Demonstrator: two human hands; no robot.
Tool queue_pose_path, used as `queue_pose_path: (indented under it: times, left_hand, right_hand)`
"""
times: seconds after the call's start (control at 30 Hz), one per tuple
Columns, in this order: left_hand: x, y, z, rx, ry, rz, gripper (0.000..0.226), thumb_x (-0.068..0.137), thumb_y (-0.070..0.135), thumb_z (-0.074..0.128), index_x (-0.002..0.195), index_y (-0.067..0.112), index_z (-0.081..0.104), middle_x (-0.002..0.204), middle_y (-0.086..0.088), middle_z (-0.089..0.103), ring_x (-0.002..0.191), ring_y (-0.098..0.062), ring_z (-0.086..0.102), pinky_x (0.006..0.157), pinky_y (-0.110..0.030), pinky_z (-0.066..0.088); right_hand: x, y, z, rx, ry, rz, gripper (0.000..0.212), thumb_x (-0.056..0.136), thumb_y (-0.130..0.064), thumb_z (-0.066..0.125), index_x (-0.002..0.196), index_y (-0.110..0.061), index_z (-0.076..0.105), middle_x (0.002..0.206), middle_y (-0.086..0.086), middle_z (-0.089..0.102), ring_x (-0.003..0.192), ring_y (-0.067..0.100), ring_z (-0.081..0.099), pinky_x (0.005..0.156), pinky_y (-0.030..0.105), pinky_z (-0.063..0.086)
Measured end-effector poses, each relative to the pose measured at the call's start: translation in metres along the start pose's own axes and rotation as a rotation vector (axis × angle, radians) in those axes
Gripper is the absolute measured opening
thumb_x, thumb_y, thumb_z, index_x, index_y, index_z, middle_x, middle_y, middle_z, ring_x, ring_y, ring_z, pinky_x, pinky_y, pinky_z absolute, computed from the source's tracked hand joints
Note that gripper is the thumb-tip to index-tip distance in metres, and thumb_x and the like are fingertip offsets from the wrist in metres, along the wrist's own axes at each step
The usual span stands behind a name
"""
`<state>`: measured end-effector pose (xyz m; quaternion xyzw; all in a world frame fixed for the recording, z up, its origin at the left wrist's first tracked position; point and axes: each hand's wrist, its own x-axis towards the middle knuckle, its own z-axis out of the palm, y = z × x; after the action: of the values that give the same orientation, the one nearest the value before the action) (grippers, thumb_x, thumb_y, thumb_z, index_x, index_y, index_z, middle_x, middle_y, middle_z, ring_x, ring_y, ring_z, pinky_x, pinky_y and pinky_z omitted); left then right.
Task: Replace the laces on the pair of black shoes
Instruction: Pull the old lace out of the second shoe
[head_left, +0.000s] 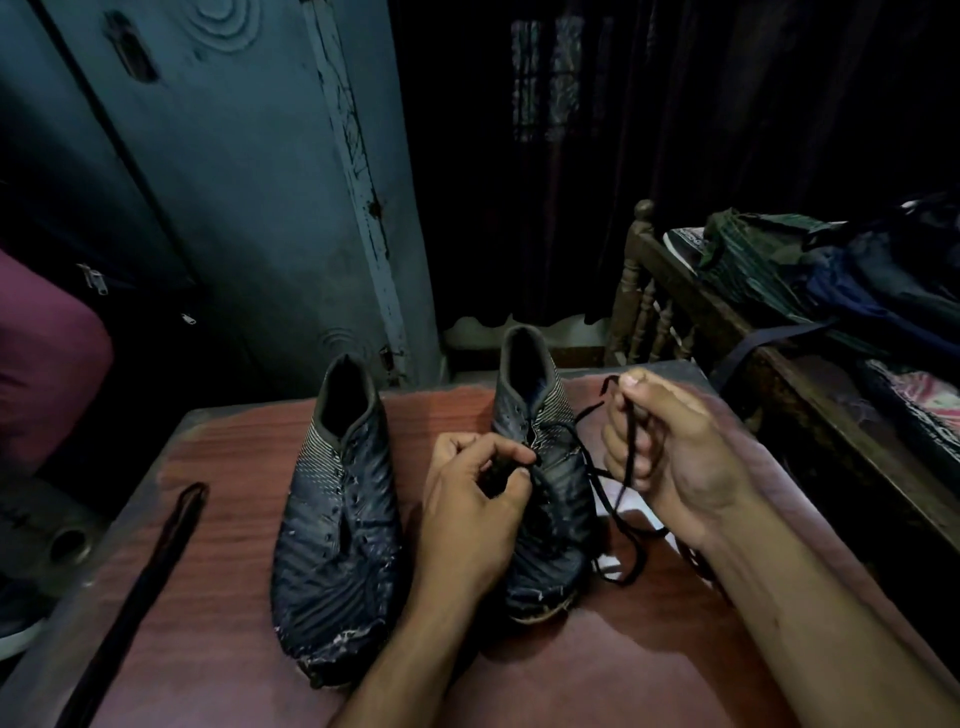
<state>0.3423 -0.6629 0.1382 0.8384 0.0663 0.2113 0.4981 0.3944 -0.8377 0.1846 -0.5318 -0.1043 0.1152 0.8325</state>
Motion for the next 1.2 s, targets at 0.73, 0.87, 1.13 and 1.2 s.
queue_pose_path:
  times: [0.73,0.87,1.13,1.2]
  left_hand:
    - [-0.003,0.023,-0.01,-0.561,0.174,-0.21,0.019,0.102,0.019,0.045,0.09,0.015,0.059,0.09,-0.004,0.07,0.081,-0.017,0.066,0.074,-0.036,0.055]
    - [0.002,0.031,-0.021,-0.916,0.263,-0.251,0.035,0.11,0.037,0.035,0.088,0.021,0.056,0.102,-0.009,0.076,0.093,-0.019,0.072,0.081,-0.033,0.056]
    - [0.001,0.004,-0.002,-0.22,-0.045,0.012,0.014,0.099,0.035,0.062,0.112,0.037,0.058,0.111,0.012,0.067,0.108,-0.003,0.064,0.096,-0.035,0.051]
    - [-0.001,0.001,-0.001,-0.087,-0.018,0.042,0.003,0.096,0.035,0.065,0.098,0.036,0.066,0.105,0.013,0.065,0.103,-0.001,0.063,0.095,-0.035,0.052]
  right_hand:
    - [-0.017,0.011,0.02,-0.537,-0.383,-0.142,0.015,0.089,-0.022,0.07,0.077,-0.014,0.075,0.083,0.004,0.074,0.072,0.014,0.065,0.067,0.027,0.051]
    - [-0.012,0.021,0.017,-0.776,-0.262,-0.249,0.012,0.091,-0.024,0.075,0.08,-0.02,0.076,0.08,-0.003,0.074,0.077,0.012,0.069,0.072,0.035,0.054]
    - [-0.008,0.02,0.012,-1.073,-0.293,-0.425,0.019,0.083,-0.018,0.08,0.077,-0.032,0.069,0.077,-0.015,0.065,0.074,0.005,0.064,0.068,0.014,0.044]
    - [-0.007,0.021,0.011,-1.086,-0.215,-0.434,0.02,0.08,-0.018,0.082,0.075,-0.03,0.067,0.075,-0.015,0.063,0.067,0.006,0.06,0.063,0.013,0.041]
